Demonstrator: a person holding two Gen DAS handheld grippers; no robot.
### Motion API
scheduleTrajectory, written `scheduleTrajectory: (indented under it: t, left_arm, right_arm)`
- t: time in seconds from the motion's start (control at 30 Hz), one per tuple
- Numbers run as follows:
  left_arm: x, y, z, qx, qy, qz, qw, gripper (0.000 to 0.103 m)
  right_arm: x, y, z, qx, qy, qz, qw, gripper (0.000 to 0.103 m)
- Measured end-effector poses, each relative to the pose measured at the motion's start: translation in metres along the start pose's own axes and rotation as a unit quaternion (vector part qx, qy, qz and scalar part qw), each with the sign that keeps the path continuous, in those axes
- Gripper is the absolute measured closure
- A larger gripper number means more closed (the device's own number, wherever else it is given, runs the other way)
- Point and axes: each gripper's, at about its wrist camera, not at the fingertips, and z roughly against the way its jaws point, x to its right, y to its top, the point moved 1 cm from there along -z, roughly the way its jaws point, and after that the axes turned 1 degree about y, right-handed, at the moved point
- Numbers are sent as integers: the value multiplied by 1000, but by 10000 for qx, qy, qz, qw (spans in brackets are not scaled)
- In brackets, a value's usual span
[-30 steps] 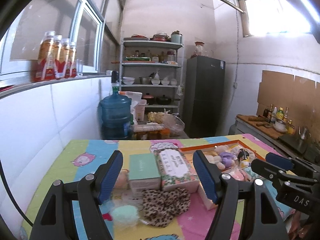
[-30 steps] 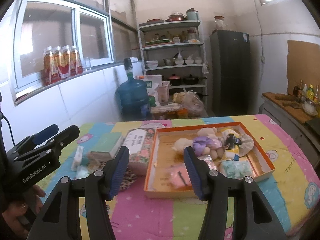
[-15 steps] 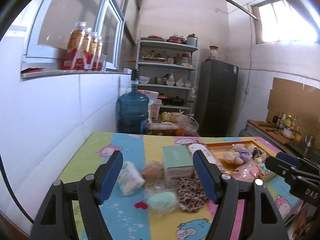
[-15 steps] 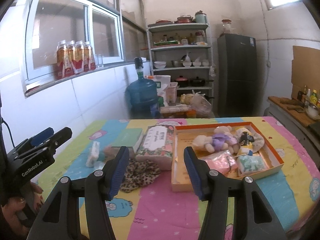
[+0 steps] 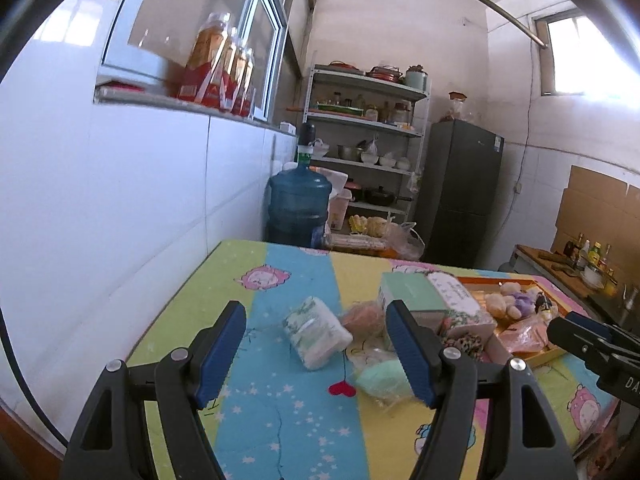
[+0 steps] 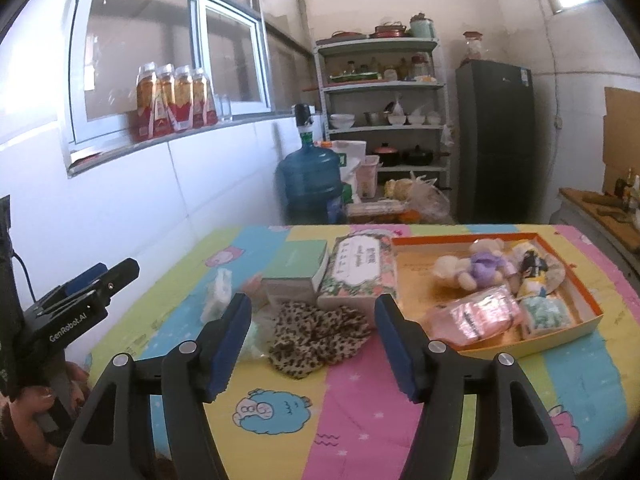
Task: Organize soft objects
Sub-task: 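Grasp the bagged green ball with the left tool while the right grasps the leopard scrunchie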
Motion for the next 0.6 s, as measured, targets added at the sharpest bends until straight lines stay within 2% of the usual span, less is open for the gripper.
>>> scheduleTrajectory:
  t: [0.1, 0.3, 0.47, 0.6]
  left_arm:
    - [-3, -8, -6, -74, -59, 6, 10000, 31]
    - [4, -22, -23, -298, -255, -18, 9992, 30]
    - [25, -31, -43, -535, -602, -119, 9967, 30]
    - [42, -35, -64, -760, -745, -209, 9941, 30]
  right_arm:
    - [-1, -5, -9, -54, 52, -24, 10000, 29]
    - [-3, -17, -24, -177, 182, -62, 9997, 29]
    - [0, -22, -31, -221, 144, -114, 9996, 29]
    - [4, -23, -33, -244, 136, -121, 9995, 29]
